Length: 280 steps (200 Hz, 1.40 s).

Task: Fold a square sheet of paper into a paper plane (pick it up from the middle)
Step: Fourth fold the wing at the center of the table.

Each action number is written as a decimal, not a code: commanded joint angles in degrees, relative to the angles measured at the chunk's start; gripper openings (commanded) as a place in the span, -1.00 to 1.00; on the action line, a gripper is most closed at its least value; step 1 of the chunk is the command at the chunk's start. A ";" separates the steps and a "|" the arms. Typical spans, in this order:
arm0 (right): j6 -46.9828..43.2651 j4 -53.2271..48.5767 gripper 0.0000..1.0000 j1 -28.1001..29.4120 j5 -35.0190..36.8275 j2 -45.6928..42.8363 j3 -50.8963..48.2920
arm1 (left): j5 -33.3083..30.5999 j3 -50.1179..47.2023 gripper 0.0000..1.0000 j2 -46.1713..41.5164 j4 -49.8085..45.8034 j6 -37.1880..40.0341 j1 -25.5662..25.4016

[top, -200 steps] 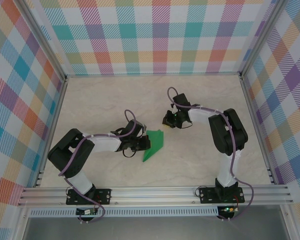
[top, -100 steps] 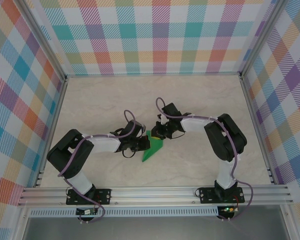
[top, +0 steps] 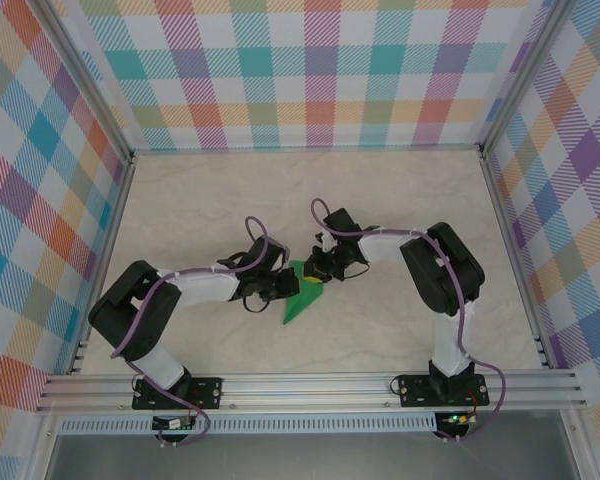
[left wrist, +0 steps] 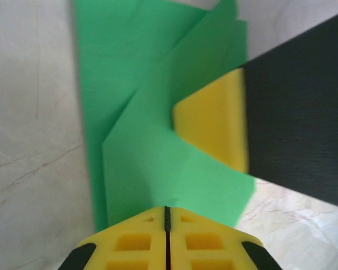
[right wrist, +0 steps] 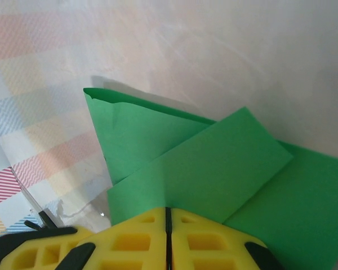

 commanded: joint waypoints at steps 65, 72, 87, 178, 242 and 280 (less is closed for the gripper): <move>-8.90 -4.64 -0.80 -0.36 5.03 7.40 8.72 | 6.98 1.74 -0.78 0.71 -0.35 -2.69 4.74; -8.92 -5.05 -0.80 -0.36 5.27 7.50 8.89 | 7.17 1.52 -0.78 0.45 -0.64 -2.60 4.83; -8.75 -5.84 -0.79 -0.31 5.95 7.69 9.14 | 7.77 1.38 -0.78 0.09 -2.42 -2.31 4.77; -8.47 -7.16 -0.79 -0.36 6.30 8.83 10.00 | 7.44 -2.16 -0.78 0.86 -3.60 -2.94 4.77; -8.48 -7.56 -0.79 -0.33 6.54 8.96 10.02 | 10.30 -4.51 -0.78 0.90 1.63 -5.29 4.75; -8.36 -7.76 -0.79 -0.36 6.63 9.11 10.17 | 12.14 -5.45 -0.75 -0.42 4.70 -6.76 4.69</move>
